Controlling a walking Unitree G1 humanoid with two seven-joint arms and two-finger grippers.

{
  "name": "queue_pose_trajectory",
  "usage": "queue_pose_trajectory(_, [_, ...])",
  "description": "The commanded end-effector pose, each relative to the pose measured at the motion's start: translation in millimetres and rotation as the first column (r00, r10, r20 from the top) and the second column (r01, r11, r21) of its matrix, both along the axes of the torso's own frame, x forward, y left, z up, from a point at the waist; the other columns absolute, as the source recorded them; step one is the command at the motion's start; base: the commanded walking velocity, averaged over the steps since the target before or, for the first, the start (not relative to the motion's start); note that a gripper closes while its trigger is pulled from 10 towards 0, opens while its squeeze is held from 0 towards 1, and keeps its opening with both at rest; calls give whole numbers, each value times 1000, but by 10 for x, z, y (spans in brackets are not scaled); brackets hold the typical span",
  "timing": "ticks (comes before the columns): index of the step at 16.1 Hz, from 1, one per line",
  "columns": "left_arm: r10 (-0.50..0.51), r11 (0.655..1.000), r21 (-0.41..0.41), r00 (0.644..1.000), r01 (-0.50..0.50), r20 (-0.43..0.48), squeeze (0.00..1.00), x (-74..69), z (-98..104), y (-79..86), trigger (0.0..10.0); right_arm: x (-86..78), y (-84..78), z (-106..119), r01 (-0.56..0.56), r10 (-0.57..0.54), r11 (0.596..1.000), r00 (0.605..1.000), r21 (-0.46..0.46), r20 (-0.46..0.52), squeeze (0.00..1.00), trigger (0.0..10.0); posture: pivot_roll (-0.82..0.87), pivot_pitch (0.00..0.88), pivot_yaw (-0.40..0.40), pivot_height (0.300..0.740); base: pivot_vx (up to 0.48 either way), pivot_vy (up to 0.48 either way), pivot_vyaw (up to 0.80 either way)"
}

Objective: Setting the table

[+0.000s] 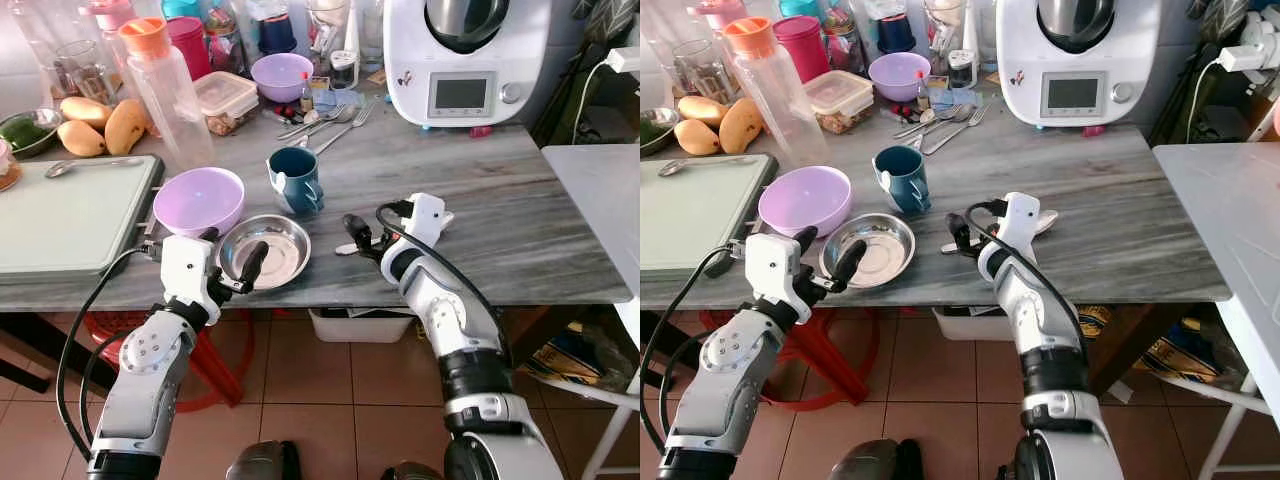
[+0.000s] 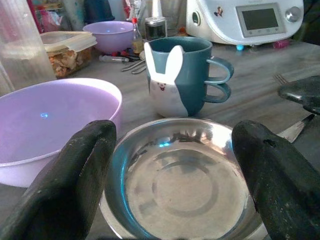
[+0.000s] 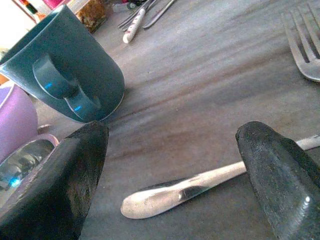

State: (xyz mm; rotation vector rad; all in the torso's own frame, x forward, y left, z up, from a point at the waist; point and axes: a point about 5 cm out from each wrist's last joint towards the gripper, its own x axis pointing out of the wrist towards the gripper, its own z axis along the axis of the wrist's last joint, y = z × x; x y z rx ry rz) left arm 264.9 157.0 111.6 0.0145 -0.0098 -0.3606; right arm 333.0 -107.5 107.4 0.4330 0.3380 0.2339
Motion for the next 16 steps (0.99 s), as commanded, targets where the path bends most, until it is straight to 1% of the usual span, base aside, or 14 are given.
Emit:
queue_pose_trajectory(1, [1,1000,8,1000,-1,15,0,8,52,15,10000,-48,-12,1,14,-14,1000,1000,-7,-5,0,10000,30,32,78,740,0,0,0])
queue_pose_trajectory(4, [3,1000,8,1000,-3,13,0,3,46,22,10000,-156,-156,-62,54,-54,998,998,-18,-31,0,10000,27,32,79,740,0,0,0])
queue_pose_trajectory(6, [0,1000,6,1000,0,13,0,9,43,13,10000,-236,-286,-123,85,-87,996,995,-34,-53,0,10000,21,27,81,740,0,0,0])
queue_pose_trajectory(7, [-2,1000,6,1000,2,16,0,24,48,11,10000,-296,-413,-139,118,-121,992,991,-50,-59,0,10000,20,24,81,740,0,0,0])
queue_pose_trajectory(10, [-1,1000,9,1000,1,19,0,37,54,18,10000,-350,-534,-126,145,-149,987,987,-67,-53,0,10000,20,19,82,740,0,0,0])
queue_pose_trajectory(12, [1,1000,12,1000,-1,21,0,44,60,27,10000,-414,-641,-106,173,-177,982,983,-81,-52,0,10000,23,14,80,740,0,0,0])
queue_pose_trajectory(14, [4,1000,14,1000,-5,24,0,52,67,41,10000,-440,-697,-91,185,-190,978,981,-95,-46,0,10000,23,11,81,740,0,0,0])
queue_pose_trajectory(16, [5,1000,16,1000,-6,26,0,60,69,43,10000,-452,-796,-46,211,-216,965,976,-153,-14,0,10000,23,8,83,740,0,0,0])
